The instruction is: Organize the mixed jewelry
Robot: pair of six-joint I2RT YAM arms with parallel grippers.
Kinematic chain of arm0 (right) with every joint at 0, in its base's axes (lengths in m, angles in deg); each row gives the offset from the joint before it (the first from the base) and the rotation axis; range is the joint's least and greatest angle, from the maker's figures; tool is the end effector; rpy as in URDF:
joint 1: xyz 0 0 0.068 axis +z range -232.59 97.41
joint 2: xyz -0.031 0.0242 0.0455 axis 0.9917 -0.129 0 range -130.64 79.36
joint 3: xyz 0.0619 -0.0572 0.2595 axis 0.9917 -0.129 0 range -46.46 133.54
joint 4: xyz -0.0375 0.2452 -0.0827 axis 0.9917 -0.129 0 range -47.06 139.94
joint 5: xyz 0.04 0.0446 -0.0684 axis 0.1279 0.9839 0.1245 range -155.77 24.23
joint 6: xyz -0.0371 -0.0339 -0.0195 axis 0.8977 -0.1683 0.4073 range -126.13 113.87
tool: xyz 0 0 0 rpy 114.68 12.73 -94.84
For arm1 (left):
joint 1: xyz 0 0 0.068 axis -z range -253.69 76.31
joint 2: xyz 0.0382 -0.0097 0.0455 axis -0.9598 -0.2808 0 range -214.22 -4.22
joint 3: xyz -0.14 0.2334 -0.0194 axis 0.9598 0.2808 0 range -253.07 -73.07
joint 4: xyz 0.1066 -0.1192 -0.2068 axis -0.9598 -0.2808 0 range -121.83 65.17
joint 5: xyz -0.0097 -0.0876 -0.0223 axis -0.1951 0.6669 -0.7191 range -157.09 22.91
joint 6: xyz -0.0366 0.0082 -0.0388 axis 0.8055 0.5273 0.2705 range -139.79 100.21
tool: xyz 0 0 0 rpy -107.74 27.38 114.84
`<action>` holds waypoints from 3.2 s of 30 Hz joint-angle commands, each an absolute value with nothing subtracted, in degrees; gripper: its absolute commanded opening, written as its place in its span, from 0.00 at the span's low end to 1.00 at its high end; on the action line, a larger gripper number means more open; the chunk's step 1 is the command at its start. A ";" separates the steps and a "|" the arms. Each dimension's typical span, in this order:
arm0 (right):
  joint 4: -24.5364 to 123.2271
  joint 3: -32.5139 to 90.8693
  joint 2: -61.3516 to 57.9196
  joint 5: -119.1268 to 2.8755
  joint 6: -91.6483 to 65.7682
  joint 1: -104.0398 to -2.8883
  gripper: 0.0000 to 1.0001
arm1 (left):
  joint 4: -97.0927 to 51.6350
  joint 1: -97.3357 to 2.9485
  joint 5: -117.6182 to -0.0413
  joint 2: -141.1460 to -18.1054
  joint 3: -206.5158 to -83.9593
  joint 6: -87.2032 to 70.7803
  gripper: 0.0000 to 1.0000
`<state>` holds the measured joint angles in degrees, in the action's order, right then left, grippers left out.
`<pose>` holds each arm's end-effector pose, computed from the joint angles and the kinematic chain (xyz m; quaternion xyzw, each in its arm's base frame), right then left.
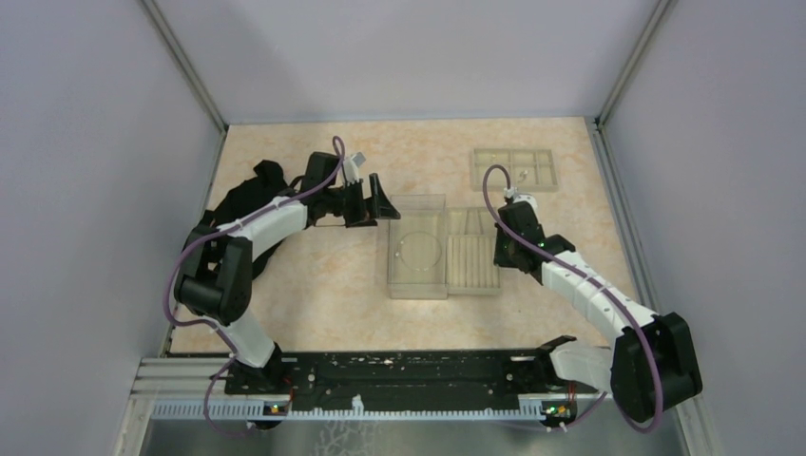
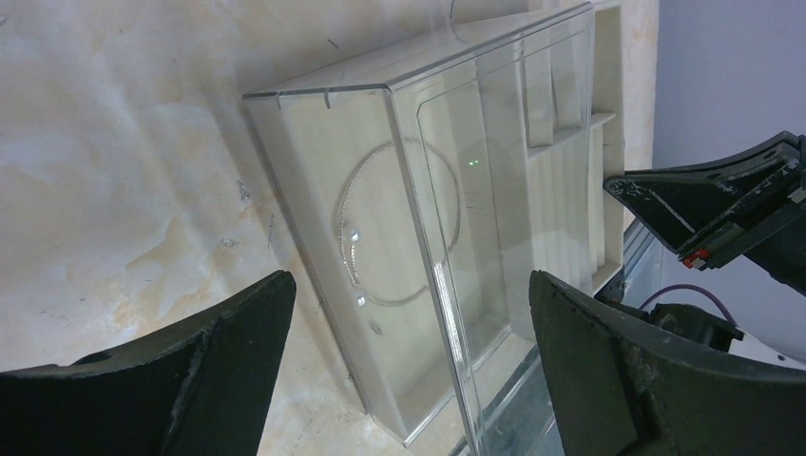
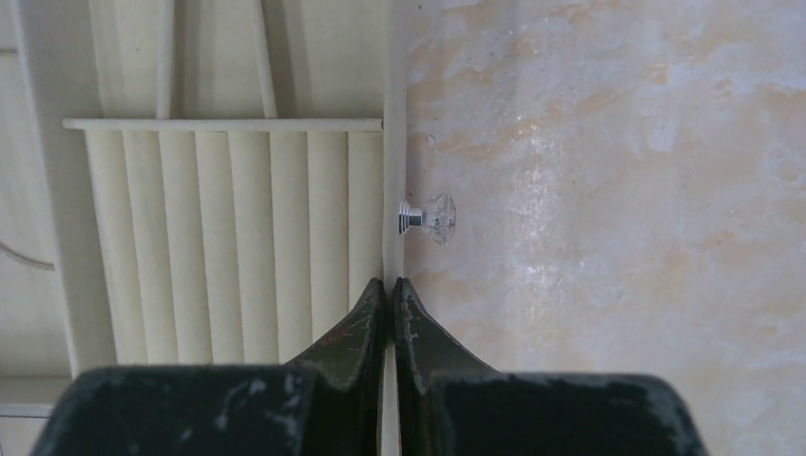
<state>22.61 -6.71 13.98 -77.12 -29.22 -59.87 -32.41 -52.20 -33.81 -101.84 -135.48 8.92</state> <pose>0.2078 0.0795 0.2147 0.0345 0.9435 0.0366 0.3277 0.3334 -0.1522 0.2125 0.0592 0.8834 -0.4004 0.2361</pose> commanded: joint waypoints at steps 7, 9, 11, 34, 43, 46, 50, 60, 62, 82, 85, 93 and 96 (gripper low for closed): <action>26.58 -6.76 15.64 -72.14 -28.54 -59.57 0.00 | -29.36 -51.64 -31.53 -103.42 -136.12 9.63 0.99; 26.57 -6.90 15.64 -72.07 -28.42 -59.37 0.00 | -29.35 -51.58 -31.16 -103.73 -136.19 9.58 0.99; 26.01 -6.81 15.74 -72.29 -28.37 -59.13 0.00 | -29.43 -51.41 -30.93 -103.95 -136.19 9.49 0.99; 27.47 -3.92 11.79 -73.44 -28.54 -55.83 0.00 | -28.36 -49.92 -29.73 -104.50 -135.38 10.29 0.99; 26.02 -3.01 12.24 -77.15 -26.89 -55.22 0.00 | -28.20 -49.79 -29.47 -105.10 -135.72 10.53 0.99; 25.79 -2.31 12.38 -76.61 -26.54 -55.02 0.00 | -28.34 -49.81 -29.45 -105.36 -136.01 10.45 0.99; 26.20 -2.10 12.92 -76.26 -26.34 -54.43 0.00 | -28.43 -49.83 -29.16 -105.81 -136.37 10.49 0.99; 27.69 -2.69 11.94 -72.92 -30.22 -54.29 0.00 | -27.96 -49.41 -28.55 -106.00 -135.98 10.73 0.99; 28.43 -3.09 12.08 -72.21 -31.14 -54.33 0.00 | -27.92 -49.14 -28.38 -105.92 -135.89 10.88 0.99; 29.36 -0.23 7.06 -67.57 -43.80 -51.38 0.00 | -25.27 -47.18 -29.22 -103.17 -132.31 14.88 0.99; 29.76 1.15 6.58 -68.14 -42.57 -50.15 0.00 | -25.27 -47.03 -28.90 -103.21 -132.31 14.81 0.99; 30.06 4.42 5.68 -69.13 -41.21 -46.93 0.00 | -25.27 -46.78 -28.70 -103.46 -132.39 14.66 0.99; 32.48 4.24 4.77 -67.19 -42.53 -46.37 0.00 | -25.27 -46.60 -28.73 -103.45 -132.44 14.53 0.99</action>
